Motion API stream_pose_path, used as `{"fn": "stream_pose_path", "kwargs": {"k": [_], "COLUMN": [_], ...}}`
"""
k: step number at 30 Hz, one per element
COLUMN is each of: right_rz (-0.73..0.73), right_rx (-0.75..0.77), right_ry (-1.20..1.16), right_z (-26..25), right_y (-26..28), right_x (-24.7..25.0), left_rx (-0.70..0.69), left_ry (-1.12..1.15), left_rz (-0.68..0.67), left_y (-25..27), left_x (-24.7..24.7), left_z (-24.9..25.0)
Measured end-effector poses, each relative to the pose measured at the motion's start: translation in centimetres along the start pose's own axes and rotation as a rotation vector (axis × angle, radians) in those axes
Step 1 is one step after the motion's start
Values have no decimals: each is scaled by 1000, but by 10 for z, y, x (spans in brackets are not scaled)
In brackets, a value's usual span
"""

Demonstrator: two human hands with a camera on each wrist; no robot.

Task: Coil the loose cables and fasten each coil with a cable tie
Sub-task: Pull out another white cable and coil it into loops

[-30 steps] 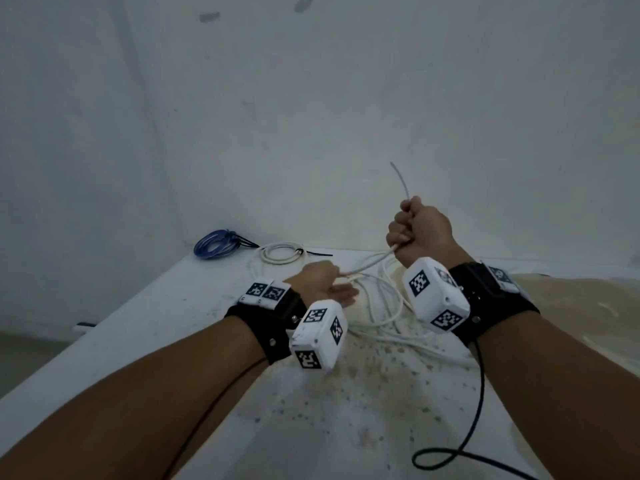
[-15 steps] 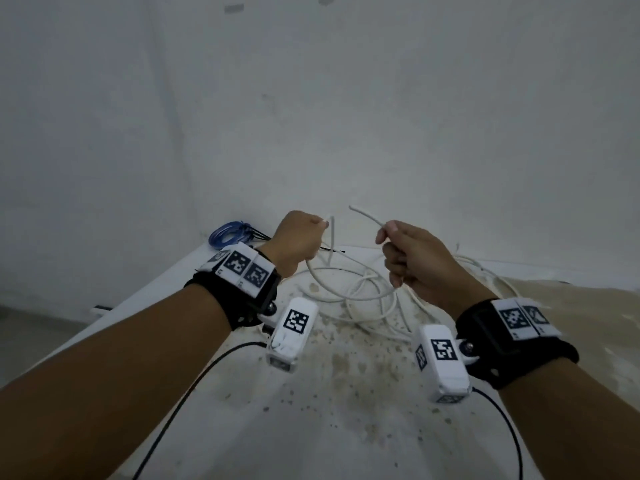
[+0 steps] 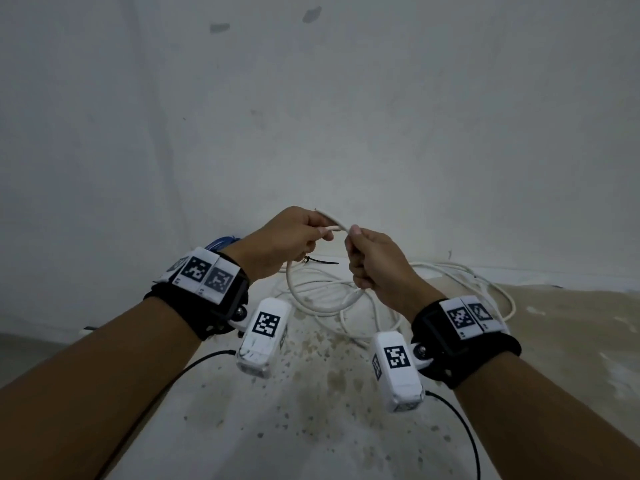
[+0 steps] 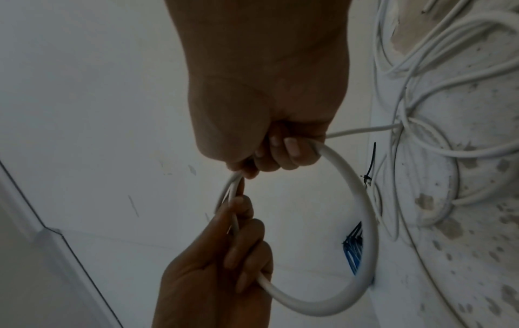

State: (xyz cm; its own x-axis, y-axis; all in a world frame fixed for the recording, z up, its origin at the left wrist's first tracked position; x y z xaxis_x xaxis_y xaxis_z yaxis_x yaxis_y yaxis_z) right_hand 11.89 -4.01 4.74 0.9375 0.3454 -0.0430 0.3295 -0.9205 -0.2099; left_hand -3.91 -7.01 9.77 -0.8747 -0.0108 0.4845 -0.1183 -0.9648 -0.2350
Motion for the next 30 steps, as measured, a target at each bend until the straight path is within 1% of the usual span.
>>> {"fn": "stream_pose_path", "kwargs": {"k": [2, 6, 8, 9, 10, 12, 13, 14, 15, 16, 17, 18, 21, 24, 30], "right_rz": [-21, -70, -82, -50, 35, 325, 416, 395, 285, 154, 59, 24, 70, 95, 116], "right_rx": [17, 34, 20, 33, 79, 260, 344, 378, 362, 308, 251, 233, 293, 319, 342], "right_ry": [32, 59, 74, 132, 247, 542, 622, 654, 645, 607, 548, 493, 416, 375, 358], "right_z": [0, 0, -1, -2, -4, -10, -14, -19, -22, -23, -22, -23, -25, -23, -23], "right_y": [0, 1, 4, 5, 5, 1, -1, -5, -10, -14, -16, -17, -20, -20, -18], "right_x": [-1, -3, -2, 0, 4, 16, 20, 22, 20, 17, 15, 13, 15, 14, 19], "left_rx": [1, -44, -30, -27, -31, -45, -53, -62, -67, -71, -69, -64, -45, -56, -14], "left_ry": [8, -27, -43, -59, -67, -73, -72, -71, -72, -69, -65, -60, -48, -18, 69], "left_rz": [42, 182, 205, 214, 225, 231, 217, 201, 196, 201, 213, 227, 270, 298, 284], "left_y": [0, -1, -4, -5, -5, -6, -6, -5, -4, -5, -6, -6, -7, -7, -7], "left_x": [-5, -12, -12, -11, -10, -7, -6, -6, -6, -5, -4, -3, -1, -1, -3], "left_z": [1, -2, -6, -7, -7, -5, -3, 0, 2, 3, 3, 3, 2, 3, 4]}}
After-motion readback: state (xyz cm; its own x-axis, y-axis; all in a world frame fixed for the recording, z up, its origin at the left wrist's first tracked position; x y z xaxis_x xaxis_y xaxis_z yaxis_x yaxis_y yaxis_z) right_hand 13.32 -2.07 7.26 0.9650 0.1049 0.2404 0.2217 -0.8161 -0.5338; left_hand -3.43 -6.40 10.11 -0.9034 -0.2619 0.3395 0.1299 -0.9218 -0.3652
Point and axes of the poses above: each hand's wrist, its own y-axis away from the middle knuckle, its own x-axis out of the back of the hand, z = x × y, the point moved 2 cm from there along -y, towards the middle knuckle, and after that the axes turned 1 degree about -y, right-handed, at the moved point
